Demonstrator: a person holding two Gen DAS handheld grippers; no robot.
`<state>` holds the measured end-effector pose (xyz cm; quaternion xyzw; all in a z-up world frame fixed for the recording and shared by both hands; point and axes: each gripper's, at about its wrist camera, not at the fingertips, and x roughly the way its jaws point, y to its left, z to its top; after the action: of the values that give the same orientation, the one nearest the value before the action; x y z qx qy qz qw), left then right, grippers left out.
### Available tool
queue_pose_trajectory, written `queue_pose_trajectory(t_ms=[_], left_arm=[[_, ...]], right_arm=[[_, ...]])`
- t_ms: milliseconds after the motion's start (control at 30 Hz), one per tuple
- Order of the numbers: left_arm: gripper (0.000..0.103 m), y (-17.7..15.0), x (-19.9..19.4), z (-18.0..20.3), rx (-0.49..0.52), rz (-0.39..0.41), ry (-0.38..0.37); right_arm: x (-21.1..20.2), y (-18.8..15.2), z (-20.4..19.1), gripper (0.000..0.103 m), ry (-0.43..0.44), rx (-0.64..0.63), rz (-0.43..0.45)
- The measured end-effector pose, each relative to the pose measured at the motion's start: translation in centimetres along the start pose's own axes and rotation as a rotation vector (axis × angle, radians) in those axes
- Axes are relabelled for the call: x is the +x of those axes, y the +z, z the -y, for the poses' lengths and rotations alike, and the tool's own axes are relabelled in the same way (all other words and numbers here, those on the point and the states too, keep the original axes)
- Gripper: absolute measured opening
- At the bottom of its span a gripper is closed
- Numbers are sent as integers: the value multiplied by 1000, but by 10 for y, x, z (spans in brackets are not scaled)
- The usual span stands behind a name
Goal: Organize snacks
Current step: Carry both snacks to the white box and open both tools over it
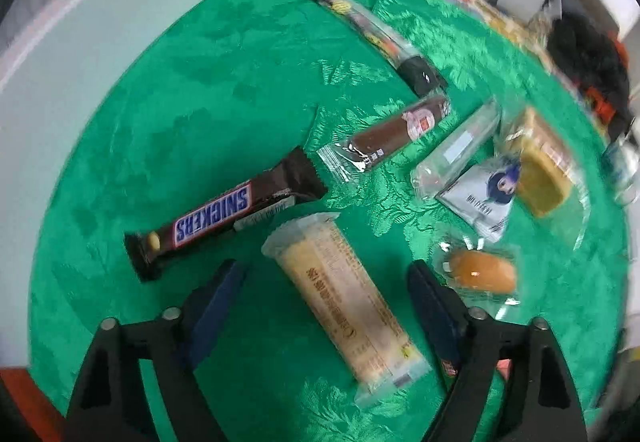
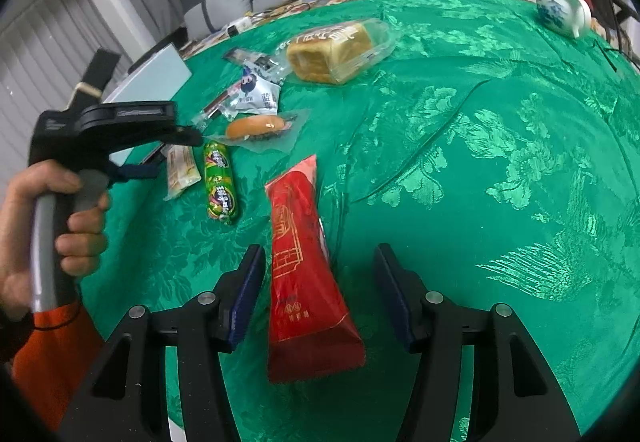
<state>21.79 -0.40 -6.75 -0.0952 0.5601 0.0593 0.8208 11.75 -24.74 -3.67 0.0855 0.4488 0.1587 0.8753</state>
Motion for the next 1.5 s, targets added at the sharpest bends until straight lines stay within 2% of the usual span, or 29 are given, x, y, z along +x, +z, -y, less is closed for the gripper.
queue_pose_trajectory(t_ms=[33,100,267,367,433,500,600,633,667,700,800,867,967,1033,1167,1267,1367,1500], left_arm=[[52,-2,-1,2,33,6,30],[29,-9,-8,4,141,15,22],[29,-30,-22,-17,323,-37,-42],[34,-40,-28,-26,382,-12,14],[43,-46,-29,-27,398,-11,21],[45,-53,-31,-22,434,3,40],[44,-64,-34,-17,488,20,66],[31,-64,-34,-18,490,17,58],[29,-62,-33,-21,475,6,27],[29,-62,-34,-24,456,2,8],[28,-66,-41,-34,426,32,-28],[28,-69,-53,-44,378,53,-89],[28,-68,-77,-62,313,78,-194],[28,-66,-98,-73,282,99,-249],[28,-42,-145,-108,222,169,-321],[28,-15,-175,-152,166,230,-314],[28,8,-192,-205,118,284,-218],[28,29,-193,-281,23,288,-92]], right_arm=[[0,0,1,60,3,2,-2],[-1,0,2,60,11,8,-4],[-1,1,6,60,34,36,-10],[-2,2,7,60,39,51,-27],[0,7,6,60,27,57,-62],[4,15,2,60,4,44,-118],[12,30,-8,60,-35,-15,-182],[14,33,-12,52,-42,-38,-196],[18,37,-18,42,-45,-78,-225],[23,39,-24,17,-52,-110,-248],[30,40,-44,14,-141,-221,-288],[18,40,-44,13,-146,-180,-260],[-10,43,-36,13,-105,-45,-191],[-27,48,-35,13,-46,47,-144],[-45,75,-64,13,56,103,-80],[-49,104,-112,13,149,72,-47],[-47,133,-177,13,264,13,-29],[-24,163,-274,13,412,-55,-50]])
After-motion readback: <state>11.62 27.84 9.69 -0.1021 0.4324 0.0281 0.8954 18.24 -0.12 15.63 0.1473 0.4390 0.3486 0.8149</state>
